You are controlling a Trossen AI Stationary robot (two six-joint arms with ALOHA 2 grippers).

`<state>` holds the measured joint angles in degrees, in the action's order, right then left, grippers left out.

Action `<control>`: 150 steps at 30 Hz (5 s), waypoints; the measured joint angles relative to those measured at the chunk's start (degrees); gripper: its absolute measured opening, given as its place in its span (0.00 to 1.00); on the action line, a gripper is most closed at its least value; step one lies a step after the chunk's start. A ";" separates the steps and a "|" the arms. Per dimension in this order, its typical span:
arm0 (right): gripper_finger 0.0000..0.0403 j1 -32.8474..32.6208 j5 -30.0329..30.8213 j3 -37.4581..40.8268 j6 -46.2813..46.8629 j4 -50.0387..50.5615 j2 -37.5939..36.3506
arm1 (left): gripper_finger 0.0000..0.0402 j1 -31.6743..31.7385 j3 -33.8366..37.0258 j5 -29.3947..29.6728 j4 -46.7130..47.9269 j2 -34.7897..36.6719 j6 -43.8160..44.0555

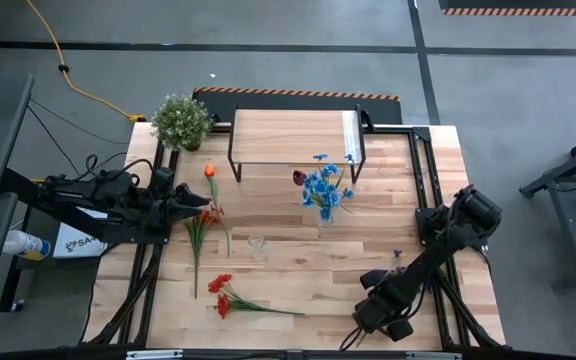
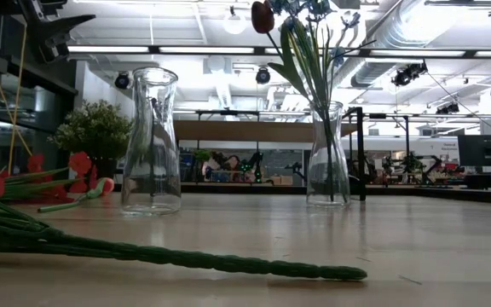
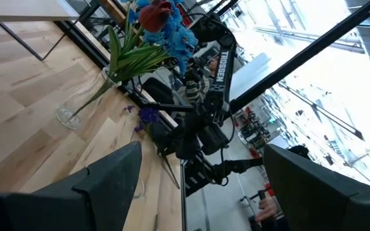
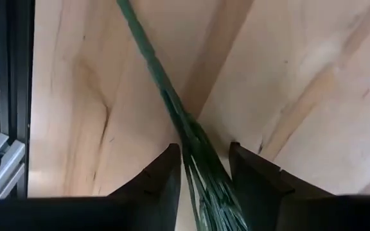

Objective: Pick and place flowers into a vace then onto a shelf
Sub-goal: Put the purple flower into the right transparent vase

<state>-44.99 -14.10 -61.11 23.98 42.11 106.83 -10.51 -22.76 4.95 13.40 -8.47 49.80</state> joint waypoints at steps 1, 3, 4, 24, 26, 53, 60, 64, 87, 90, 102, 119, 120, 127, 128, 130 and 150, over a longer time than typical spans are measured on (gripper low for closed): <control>0.28 0.00 -0.17 0.35 0.52 0.00 0.02 | 0.89 0.00 0.00 0.00 -0.01 0.00 0.00; 0.23 0.02 -0.17 0.79 1.50 0.00 0.04 | 0.89 -0.02 0.00 0.00 -0.01 0.00 0.00; 0.20 0.02 0.09 0.82 1.57 0.06 0.06 | 0.89 0.00 0.00 0.04 -0.01 0.00 0.00; 0.01 3.36 12.80 -1.55 6.79 12.07 -6.46 | 0.89 -0.02 0.00 1.14 -0.31 0.00 0.26; 0.01 4.19 15.54 -4.33 5.84 16.30 -7.33 | 0.89 -0.02 0.00 1.63 -0.38 0.00 0.55; 0.00 7.42 52.26 -43.25 -8.01 47.96 -7.56 | 0.89 -0.02 0.00 2.19 -1.47 -0.03 7.31; 0.00 8.98 61.02 -48.32 -15.93 47.93 -7.28 | 0.89 0.00 -0.04 2.19 -6.91 -0.04 7.40; 0.00 9.96 66.60 -52.21 -21.90 47.91 -7.28 | 0.89 -0.01 -0.04 2.19 -8.30 -0.03 7.45; 0.00 22.37 94.74 -62.72 -84.59 26.46 -7.30 | 0.89 0.00 -0.04 7.60 -13.49 -0.04 10.80; 0.00 24.67 92.87 -62.72 -90.85 22.21 -7.30 | 0.89 0.00 -0.04 7.97 -16.19 -0.04 10.65; 0.00 31.93 82.66 -62.70 -110.02 7.78 -6.25 | 0.89 -0.02 -0.04 11.01 -20.60 -0.02 9.86; 0.00 35.71 61.12 -62.70 -131.42 -16.33 -2.88 | 0.89 -0.01 0.00 15.61 -24.48 -0.51 10.03; 0.00 36.04 60.54 -62.70 -132.09 -17.43 -2.39 | 0.89 0.00 -0.04 15.72 -25.18 -0.90 10.03; 0.00 38.88 54.41 -62.70 -135.34 -22.09 1.33 | 0.89 -0.02 0.07 15.76 -30.19 -4.77 9.09; 0.00 39.12 53.73 -62.70 -135.66 -22.74 1.82 | 0.89 -0.01 0.06 15.78 -31.31 -5.86 9.06; 0.00 39.51 52.84 -62.70 -136.38 -24.51 2.82 | 0.89 -0.02 -0.07 15.78 -33.05 -7.78 8.98; 0.00 38.13 48.47 -62.70 -137.19 -24.83 4.57 | 0.89 0.00 -23.12 13.68 -19.91 -32.23 5.92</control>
<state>-6.86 34.37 -123.81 -113.21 17.28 111.39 -10.50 -45.88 18.63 -6.51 -40.69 55.72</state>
